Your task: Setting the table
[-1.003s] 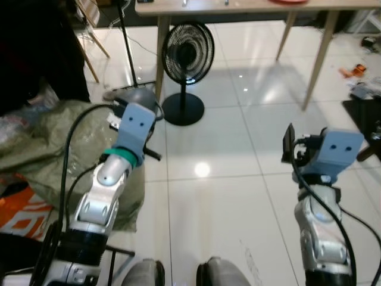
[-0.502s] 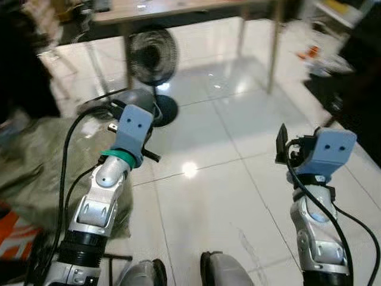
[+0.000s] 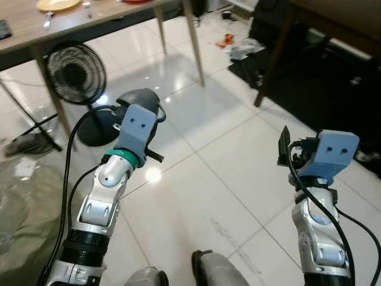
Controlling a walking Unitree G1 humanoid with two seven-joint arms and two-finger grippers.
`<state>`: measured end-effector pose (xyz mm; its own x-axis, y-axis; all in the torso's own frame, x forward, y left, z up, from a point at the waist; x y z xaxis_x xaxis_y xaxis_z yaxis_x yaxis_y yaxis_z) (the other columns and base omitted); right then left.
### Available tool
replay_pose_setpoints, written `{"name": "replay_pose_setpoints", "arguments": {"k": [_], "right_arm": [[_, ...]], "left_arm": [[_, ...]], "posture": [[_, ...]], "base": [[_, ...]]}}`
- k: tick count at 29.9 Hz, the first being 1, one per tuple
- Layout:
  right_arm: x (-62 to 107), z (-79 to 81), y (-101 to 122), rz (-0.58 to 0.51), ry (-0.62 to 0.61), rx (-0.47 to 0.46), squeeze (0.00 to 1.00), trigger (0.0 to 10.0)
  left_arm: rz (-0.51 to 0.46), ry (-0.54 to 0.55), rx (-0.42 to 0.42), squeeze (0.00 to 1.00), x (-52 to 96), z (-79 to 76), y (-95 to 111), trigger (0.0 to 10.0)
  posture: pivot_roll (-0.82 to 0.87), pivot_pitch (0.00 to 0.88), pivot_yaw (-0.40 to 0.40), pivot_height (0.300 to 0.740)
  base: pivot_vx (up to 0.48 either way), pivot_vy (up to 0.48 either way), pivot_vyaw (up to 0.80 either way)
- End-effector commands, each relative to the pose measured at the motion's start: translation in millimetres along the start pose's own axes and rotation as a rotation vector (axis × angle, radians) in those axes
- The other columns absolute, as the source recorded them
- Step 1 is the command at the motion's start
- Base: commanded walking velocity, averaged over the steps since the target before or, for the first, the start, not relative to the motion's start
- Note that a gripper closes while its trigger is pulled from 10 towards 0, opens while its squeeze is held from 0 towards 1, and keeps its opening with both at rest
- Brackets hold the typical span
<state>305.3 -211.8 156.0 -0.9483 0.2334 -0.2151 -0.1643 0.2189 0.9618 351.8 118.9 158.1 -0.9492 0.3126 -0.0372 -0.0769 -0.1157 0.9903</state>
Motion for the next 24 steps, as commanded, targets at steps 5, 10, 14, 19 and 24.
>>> {"name": "replay_pose_setpoints", "arguments": {"k": [5,10,14,19,24], "right_arm": [[1.7,-0.9,-3.8,0.021,-0.006,0.003,0.00,10.0],[1.6,-0.2,-3.9,0.022,-0.006,0.003,0.00,10.0],[1.2,-0.5,-4.5,0.024,-0.008,0.008,0.00,10.0],[0.3,-1.8,-5.6,0.029,-0.016,0.018,0.00,10.0],[-0.9,-2.4,-6.4,0.033,-0.020,0.023,0.00,10.0]], "left_arm": [[0.012,-0.002,0.012,0.00,1.2,-0.3,-2.4,10.0],[0.012,-0.002,0.011,0.00,1.1,0.5,-2.0,10.0],[0.009,-0.025,-0.007,0.00,0.6,-2.7,-0.3,10.0],[-0.006,-0.046,0.009,0.00,1.3,-7.8,2.2,10.0],[-0.013,-0.053,0.020,0.00,0.9,-8.5,4.5,10.0]], "posture": [[-0.05,0.041,0.071,0.740],[-0.05,0.041,0.071,0.740],[-0.05,0.041,0.068,0.740],[-0.05,0.036,0.067,0.740],[-0.04,0.028,0.063,0.740]], "base": [[0.000,0.000,-0.80],[0.000,0.000,-0.80],[0.000,0.000,-0.80],[0.000,0.000,-0.80],[0.000,0.000,-0.80]]}}
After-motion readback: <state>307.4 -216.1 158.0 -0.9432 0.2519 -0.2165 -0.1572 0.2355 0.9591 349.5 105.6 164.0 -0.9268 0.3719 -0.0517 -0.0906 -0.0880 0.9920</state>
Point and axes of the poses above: a point about 5 cm out from each wrist's last joint towards the gripper, its own x axis pointing back from the gripper into the wrist, its own y axis along the axis of the wrist's last joint, z = x × y, the point moved 4 cm from there along -x, pointing out of the wrist towards the gripper, and after that the axes turned 8 degrees about x, right-handed, at the moved point
